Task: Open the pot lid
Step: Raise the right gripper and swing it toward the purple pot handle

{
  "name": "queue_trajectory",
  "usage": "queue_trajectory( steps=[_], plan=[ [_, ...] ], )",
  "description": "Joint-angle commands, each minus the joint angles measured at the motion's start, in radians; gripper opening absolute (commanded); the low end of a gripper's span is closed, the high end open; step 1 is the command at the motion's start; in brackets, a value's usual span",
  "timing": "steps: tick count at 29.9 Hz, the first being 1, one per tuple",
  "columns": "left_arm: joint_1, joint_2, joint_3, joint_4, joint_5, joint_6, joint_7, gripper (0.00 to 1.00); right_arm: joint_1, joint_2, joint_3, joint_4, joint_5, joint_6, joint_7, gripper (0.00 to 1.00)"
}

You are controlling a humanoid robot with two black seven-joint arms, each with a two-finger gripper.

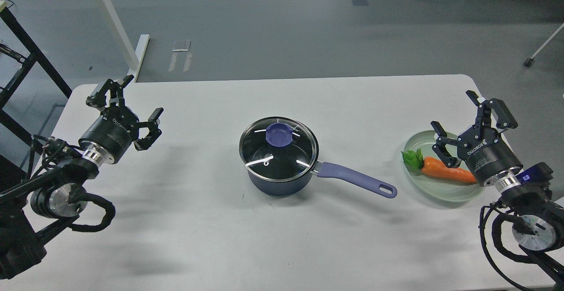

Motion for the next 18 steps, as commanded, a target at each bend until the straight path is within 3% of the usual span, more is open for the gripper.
queue_trajectory(
  steps=[1, 13, 14, 18],
  plan=[
    [0.001, -0.003, -0.002, 0.007, 0.003, -0.001, 0.0, 0.99, 0.0, 0.0, 0.001, 0.001, 0.001, 0.0, 0.0, 0.99],
    [-0.046, 0.012, 0.004, 0.102, 0.006, -0.01, 0.0, 0.99, 0.014, -0.075, 0.011, 0.023, -0.014, 0.008, 0.0, 0.99],
    [-0.061, 0.038, 0.002, 0.111, 0.01, -0.015, 0.002, 0.99, 0.068, -0.201, 0.006, 0.108, -0.079, 0.012, 0.0, 0.99],
    [-0.105, 0.051, 0.007, 0.11, 0.119, -0.049, -0.007, 0.99, 0.164, -0.294, 0.004, 0.205, -0.258, 0.012, 0.0, 0.99]
  ],
)
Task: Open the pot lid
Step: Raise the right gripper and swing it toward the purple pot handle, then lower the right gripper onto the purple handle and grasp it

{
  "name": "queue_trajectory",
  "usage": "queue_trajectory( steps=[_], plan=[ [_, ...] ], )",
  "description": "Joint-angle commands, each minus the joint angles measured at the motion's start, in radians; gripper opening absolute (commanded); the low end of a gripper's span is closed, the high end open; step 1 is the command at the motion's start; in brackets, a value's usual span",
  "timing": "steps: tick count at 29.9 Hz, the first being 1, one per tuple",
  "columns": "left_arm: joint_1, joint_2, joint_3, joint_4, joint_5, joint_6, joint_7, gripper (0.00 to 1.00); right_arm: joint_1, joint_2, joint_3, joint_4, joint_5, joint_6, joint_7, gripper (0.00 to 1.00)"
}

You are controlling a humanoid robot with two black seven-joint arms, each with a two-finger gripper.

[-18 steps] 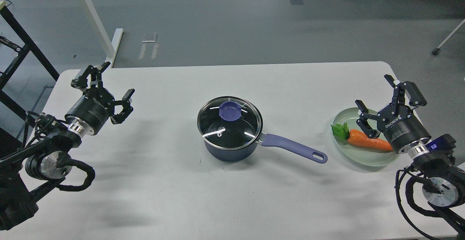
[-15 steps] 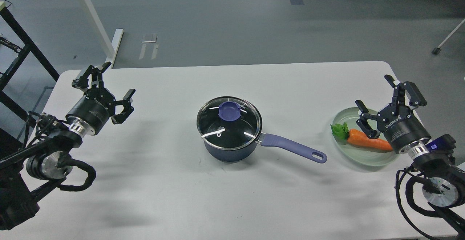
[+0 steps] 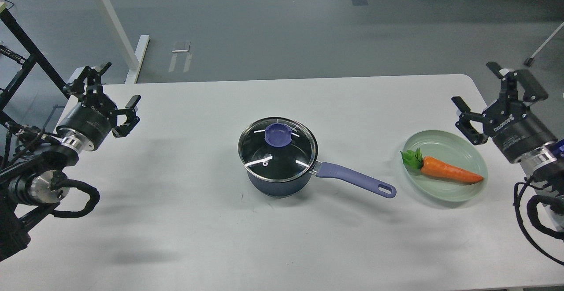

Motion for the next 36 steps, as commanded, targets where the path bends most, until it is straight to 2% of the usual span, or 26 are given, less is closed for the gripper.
queue_trajectory(
  steps=[1, 6, 12, 17, 26, 32, 36],
  plan=[
    [-0.031, 0.007, -0.003, -0.002, 0.108, -0.035, -0.011, 0.99, 0.103, -0.094, -0.006, 0.096, -0.183, 0.002, 0.0, 0.99],
    [-0.045, 0.001, -0.005, -0.019, 0.143, -0.041, -0.011, 0.99, 0.321, -0.156, -0.116, 0.144, -0.514, 0.004, 0.0, 0.99],
    [-0.065, 0.001, -0.002, -0.022, 0.145, -0.041, -0.011, 0.99, 0.701, -0.145, -0.501, 0.18, -0.843, 0.004, 0.0, 0.99],
    [-0.073, 0.006, 0.003, -0.049, 0.145, -0.034, -0.011, 0.99, 0.919, -0.005, -0.765, 0.174, -1.091, 0.004, 0.0, 0.99],
    [-0.074, 0.009, 0.004, -0.057, 0.146, -0.029, -0.011, 0.99, 0.935, 0.08, -0.932, 0.162, -1.479, 0.001, 0.0, 0.94],
    [-0.074, 0.007, 0.008, -0.059, 0.146, -0.029, -0.011, 0.99, 0.89, 0.145, -0.955, 0.05, -1.518, 0.0, 0.0, 0.83],
    [-0.076, 0.009, 0.008, -0.071, 0.146, -0.029, -0.011, 0.99, 0.887, 0.152, -0.957, 0.044, -1.527, 0.0, 0.0, 0.73]
  ],
)
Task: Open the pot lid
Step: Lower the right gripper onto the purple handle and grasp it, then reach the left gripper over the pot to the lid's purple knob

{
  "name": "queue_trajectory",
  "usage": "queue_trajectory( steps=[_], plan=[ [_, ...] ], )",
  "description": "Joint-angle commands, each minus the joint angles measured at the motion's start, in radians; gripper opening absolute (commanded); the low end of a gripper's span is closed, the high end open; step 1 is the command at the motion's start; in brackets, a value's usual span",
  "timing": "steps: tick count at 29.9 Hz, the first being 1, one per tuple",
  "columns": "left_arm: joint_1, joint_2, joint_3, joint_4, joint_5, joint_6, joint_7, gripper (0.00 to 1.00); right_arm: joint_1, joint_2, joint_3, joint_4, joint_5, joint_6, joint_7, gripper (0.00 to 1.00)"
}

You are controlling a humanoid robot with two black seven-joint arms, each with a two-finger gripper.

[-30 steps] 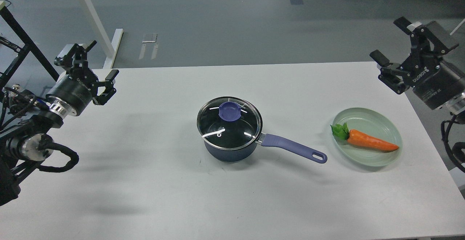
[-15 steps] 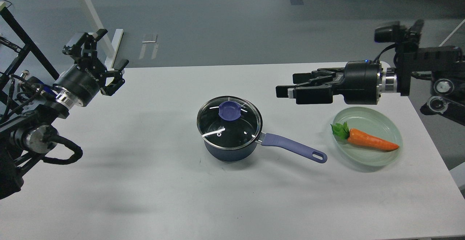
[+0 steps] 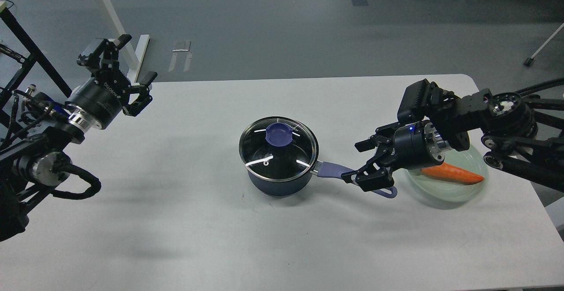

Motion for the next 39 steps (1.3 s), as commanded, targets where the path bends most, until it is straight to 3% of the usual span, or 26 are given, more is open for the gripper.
queue_trajectory(
  steps=[1, 13, 16, 24, 28, 32, 36, 39],
  plan=[
    [-0.001, 0.0, 0.0, -0.008, 0.0, 0.0, 0.0, 0.99, -0.003, 0.012, -0.003, -0.007, -0.005, 0.0, 0.0, 0.72],
    [-0.004, -0.001, -0.001, -0.027, 0.041, 0.001, 0.0, 0.99, -0.063, 0.009, -0.003, 0.004, -0.009, 0.0, 0.0, 0.66],
    [-0.004, -0.003, -0.001, -0.03, 0.043, 0.003, 0.0, 0.99, -0.064, 0.005, -0.005, 0.004, -0.022, 0.0, 0.0, 0.57],
    [-0.014, -0.004, -0.001, -0.03, 0.071, 0.024, 0.0, 0.99, -0.074, -0.013, -0.003, 0.002, -0.063, 0.0, 0.0, 0.45],
    [-0.021, -0.007, 0.0, -0.028, 0.072, 0.024, 0.0, 0.99, -0.072, -0.016, -0.003, 0.002, -0.066, 0.0, 0.0, 0.32],
    [-0.029, -0.007, 0.002, -0.028, 0.087, 0.026, 0.0, 0.99, -0.072, -0.016, -0.003, 0.002, -0.068, 0.0, 0.0, 0.26],
    [-0.05, -0.003, 0.003, -0.028, 0.23, 0.014, 0.0, 0.99, -0.072, -0.016, -0.003, 0.002, -0.066, 0.0, 0.0, 0.2],
    [-0.093, -0.001, 0.0, -0.03, 0.521, -0.009, 0.0, 0.99, -0.072, -0.016, -0.003, 0.002, -0.066, 0.0, 0.0, 0.2]
  ],
)
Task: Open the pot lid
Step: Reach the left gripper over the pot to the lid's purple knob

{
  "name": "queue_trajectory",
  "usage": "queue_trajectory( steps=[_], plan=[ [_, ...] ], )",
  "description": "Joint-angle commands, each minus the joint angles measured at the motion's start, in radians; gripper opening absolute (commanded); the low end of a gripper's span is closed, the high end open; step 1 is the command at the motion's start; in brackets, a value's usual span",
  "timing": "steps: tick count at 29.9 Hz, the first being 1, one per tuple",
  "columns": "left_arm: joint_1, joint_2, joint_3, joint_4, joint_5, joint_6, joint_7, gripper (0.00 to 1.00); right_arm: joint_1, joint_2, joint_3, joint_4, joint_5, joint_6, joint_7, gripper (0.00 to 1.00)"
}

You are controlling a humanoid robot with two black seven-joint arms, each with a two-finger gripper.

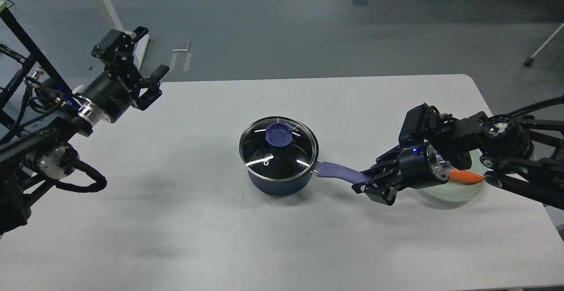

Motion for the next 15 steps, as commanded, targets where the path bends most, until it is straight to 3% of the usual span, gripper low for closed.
queue_trajectory(
  steps=[1, 10, 15],
  plan=[
    [-0.06, 0.003, -0.005, -0.005, 0.358, -0.031, 0.0, 0.99, 0.0, 0.0, 0.0, 0.0, 0.001, 0.0, 0.0, 0.2],
    [-0.219, -0.042, 0.012, -0.167, 1.208, 0.022, 0.0, 0.99, 0.0, 0.0, 0.0, 0.0, 0.001, 0.0, 0.0, 0.2],
    [-0.327, -0.112, 0.205, -0.18, 1.416, 0.152, 0.0, 0.99, 0.0, 0.0, 0.0, 0.0, 0.001, 0.0, 0.0, 0.2]
  ],
)
